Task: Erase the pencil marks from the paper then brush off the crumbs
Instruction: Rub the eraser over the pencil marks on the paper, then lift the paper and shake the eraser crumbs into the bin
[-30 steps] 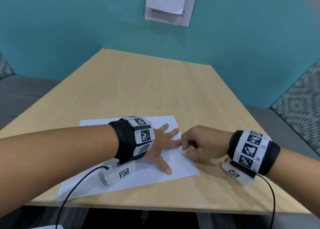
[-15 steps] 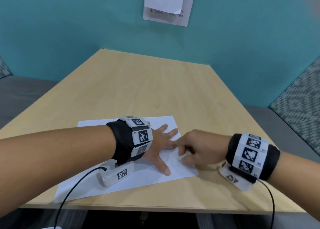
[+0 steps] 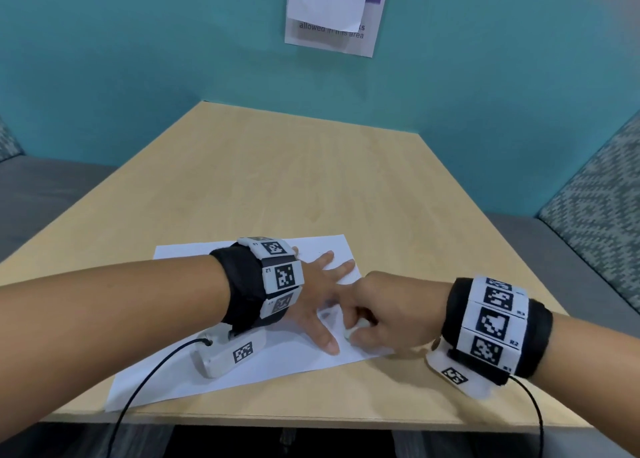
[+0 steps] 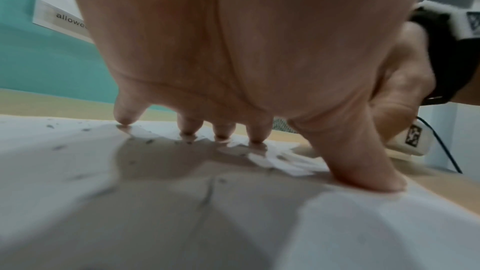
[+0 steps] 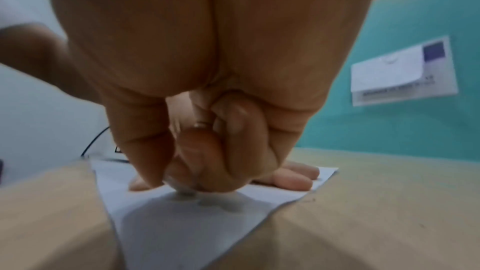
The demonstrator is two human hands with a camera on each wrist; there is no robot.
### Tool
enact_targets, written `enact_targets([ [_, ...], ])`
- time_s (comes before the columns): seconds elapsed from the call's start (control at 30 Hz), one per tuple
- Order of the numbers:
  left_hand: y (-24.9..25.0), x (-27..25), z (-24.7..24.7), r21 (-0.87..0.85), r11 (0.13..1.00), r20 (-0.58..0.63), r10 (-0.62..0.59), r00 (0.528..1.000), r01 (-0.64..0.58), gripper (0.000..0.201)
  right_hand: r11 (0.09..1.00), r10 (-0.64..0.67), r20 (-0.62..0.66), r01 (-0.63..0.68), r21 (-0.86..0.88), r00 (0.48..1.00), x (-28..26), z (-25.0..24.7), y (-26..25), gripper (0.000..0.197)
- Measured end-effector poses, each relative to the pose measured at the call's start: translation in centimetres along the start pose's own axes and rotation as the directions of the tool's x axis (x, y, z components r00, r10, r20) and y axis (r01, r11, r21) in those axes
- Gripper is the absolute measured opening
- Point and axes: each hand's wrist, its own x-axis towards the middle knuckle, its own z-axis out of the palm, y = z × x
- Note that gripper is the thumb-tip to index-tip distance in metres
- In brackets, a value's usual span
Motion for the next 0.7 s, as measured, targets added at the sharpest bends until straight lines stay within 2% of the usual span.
enact_targets([
  [0.13,0.0,0.2,0.1,0.035,0.999,0.021,0.006,1.000,-0.006,0.103,0.992,0.113,-0.121,-0.119,-0.044,0.986,0.1,-1.5,1.7,0.005],
  [0.23,0.0,-0.2,0.0,0.002,1.000,0.012,0.010,1.000,-0.010,0.091,1.000,0.021,-0.026,-0.021,-0.020,0.999,-0.1,-0.2,0.0,0.005],
  [0.3,0.1,-0.3,-0.2,-0.001,1.000,0.017,0.010,1.000,-0.010,0.090,1.000,0.006,-0.030,-0.007,-0.001,1.000,-0.2,0.3,-0.4,0.005],
  [0.37,0.2,-0.3,-0.3,0.036,0.999,0.037,-0.005,0.999,0.003,0.099,0.994,0.089,-0.099,-0.096,-0.061,0.991,-0.2,-0.5,0.8,0.005],
  [0.47,0.1,-0.1,-0.5,0.070,0.997,0.057,-0.027,0.998,0.023,0.108,0.958,0.218,-0.225,-0.252,-0.135,0.950,-0.9,-1.5,3.2,0.010],
  [0.57,0.3,-0.6,-1.2,0.045,0.999,0.091,-0.006,0.996,0.002,0.109,0.934,0.294,-0.324,-0.343,-0.103,0.899,-1.8,-1.7,5.2,0.011],
  [0.63,0.7,-1.0,-1.5,0.003,1.000,0.101,0.010,0.995,-0.010,0.108,0.917,0.337,-0.343,-0.388,-0.092,0.877,-2.2,-1.6,6.0,0.015],
  [0.7,1.3,-1.7,-1.6,-0.021,1.000,0.101,0.009,0.995,-0.007,0.108,0.892,0.372,-0.309,-0.429,-0.142,0.875,-2.5,-1.1,6.5,0.018],
])
